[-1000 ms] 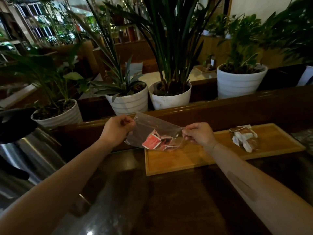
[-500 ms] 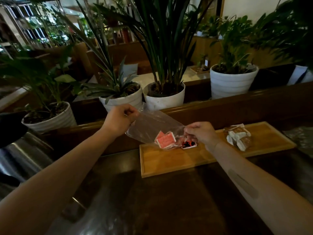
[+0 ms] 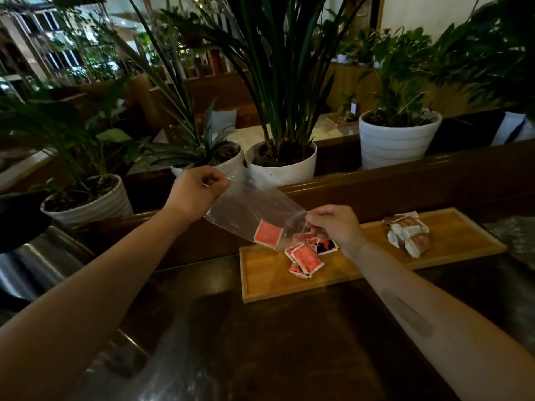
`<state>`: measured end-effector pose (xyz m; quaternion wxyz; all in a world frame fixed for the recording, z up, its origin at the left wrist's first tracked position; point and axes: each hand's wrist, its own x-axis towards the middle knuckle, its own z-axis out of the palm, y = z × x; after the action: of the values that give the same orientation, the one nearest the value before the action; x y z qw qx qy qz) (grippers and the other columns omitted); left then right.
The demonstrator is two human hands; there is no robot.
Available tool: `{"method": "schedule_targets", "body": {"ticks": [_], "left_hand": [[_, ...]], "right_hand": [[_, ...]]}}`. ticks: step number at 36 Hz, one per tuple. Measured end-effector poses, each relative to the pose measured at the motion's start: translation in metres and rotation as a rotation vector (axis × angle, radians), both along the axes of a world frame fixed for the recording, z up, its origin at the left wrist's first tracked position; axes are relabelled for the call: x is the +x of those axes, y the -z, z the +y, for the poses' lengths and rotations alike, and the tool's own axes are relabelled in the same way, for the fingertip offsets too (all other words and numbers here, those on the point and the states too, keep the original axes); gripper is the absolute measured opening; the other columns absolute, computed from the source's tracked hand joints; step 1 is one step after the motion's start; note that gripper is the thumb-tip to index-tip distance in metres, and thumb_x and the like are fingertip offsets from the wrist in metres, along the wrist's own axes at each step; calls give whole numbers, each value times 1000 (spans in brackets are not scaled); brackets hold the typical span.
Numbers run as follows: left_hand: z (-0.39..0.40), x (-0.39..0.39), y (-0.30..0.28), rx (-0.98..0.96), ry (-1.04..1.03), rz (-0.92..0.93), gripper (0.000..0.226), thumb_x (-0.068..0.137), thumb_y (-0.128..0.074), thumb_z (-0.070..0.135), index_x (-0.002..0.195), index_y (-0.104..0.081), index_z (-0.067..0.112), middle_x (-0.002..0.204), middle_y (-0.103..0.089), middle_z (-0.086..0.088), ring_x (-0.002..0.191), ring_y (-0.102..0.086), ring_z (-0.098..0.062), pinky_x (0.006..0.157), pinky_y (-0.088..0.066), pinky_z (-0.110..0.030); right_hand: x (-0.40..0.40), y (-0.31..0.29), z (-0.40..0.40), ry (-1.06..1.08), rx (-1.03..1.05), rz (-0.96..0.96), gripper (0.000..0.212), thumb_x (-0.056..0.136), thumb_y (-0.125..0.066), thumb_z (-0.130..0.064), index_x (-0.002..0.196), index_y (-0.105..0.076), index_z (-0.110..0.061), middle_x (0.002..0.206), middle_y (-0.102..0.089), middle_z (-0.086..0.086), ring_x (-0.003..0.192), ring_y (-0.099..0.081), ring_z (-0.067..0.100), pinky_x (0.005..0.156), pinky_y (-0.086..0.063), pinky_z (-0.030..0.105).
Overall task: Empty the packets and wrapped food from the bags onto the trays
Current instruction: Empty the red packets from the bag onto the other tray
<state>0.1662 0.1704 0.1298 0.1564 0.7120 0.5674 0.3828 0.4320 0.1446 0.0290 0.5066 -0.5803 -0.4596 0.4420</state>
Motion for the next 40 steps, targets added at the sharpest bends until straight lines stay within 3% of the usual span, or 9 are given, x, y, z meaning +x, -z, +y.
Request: {"method": "schedule_targets", "body": {"ticks": [6,10,16,21,25,30,34,36,40], "left_hand": [[-3,-3,-3,-13,-2,13,9,93,-65,25,97,-69,18,79,-62,4,69,-58,-11,60,-44,-23],[0,-2,-12,7,-19,-15,4,93,-65,24,95,-68,23,81,-61,9,70,-59,-6,58,-42,-18],[7,14,-27,26,11,136,6,93,-65,27,89,-69,25,73,-62,13,62,-57,-2,53,-39,-16],[6,25,-21,-4,49,216,8,93,-66,28,87,-70,25,71,-62,12,65,-58,-5,54,-41,-20],[4,27,-21,18,72,224,9,93,-66,28,84,-70,26,72,-62,13,66,-57,-6,57,-42,-22],[0,26,-25,21,102,190,9,93,-65,28,89,-72,23,75,-63,13,69,-58,-7,68,-49,-30],[-6,21,-27,41,134,154,7,93,-65,25,92,-71,24,77,-63,16,69,-58,-2,65,-47,-22],[-10,18,-27,48,150,126,6,94,-64,25,93,-70,26,78,-63,16,67,-58,-1,61,-43,-16],[-17,8,-23,12,157,-45,10,93,-64,29,88,-69,36,80,-65,12,67,-59,1,61,-43,-14]], "right_hand": [[-3,2,2,-12,-10,7,6,89,-69,-6,92,-73,-7,73,-73,4,56,-64,7,47,-50,16],[-7,6,0,-50,-50,-7,6,89,-68,-8,88,-73,-12,77,-75,4,65,-68,11,59,-57,24],[-17,15,-7,-77,-103,73,12,87,-72,-9,98,-72,-10,85,-76,9,68,-69,12,51,-52,17],[-27,19,-6,-142,-65,-57,34,82,-77,-16,114,-68,-18,99,-73,5,87,-73,19,72,-59,28],[-32,18,-3,-204,-26,-115,41,83,-77,-15,121,-64,-19,103,-74,0,92,-71,15,74,-57,25],[-31,20,1,-130,-24,-120,45,80,-79,-19,121,-62,-19,109,-72,4,101,-68,20,91,-56,41],[-26,20,-2,-59,-52,-69,59,80,-80,-22,132,-53,-18,121,-66,9,108,-64,26,96,-53,47],[-22,18,-6,-60,-71,-29,63,79,-80,-24,134,-49,-20,121,-65,8,107,-65,26,95,-53,47],[-15,13,-16,-153,-95,118,48,78,-80,-28,122,-59,-26,108,-73,3,95,-71,19,70,-55,32]]}}
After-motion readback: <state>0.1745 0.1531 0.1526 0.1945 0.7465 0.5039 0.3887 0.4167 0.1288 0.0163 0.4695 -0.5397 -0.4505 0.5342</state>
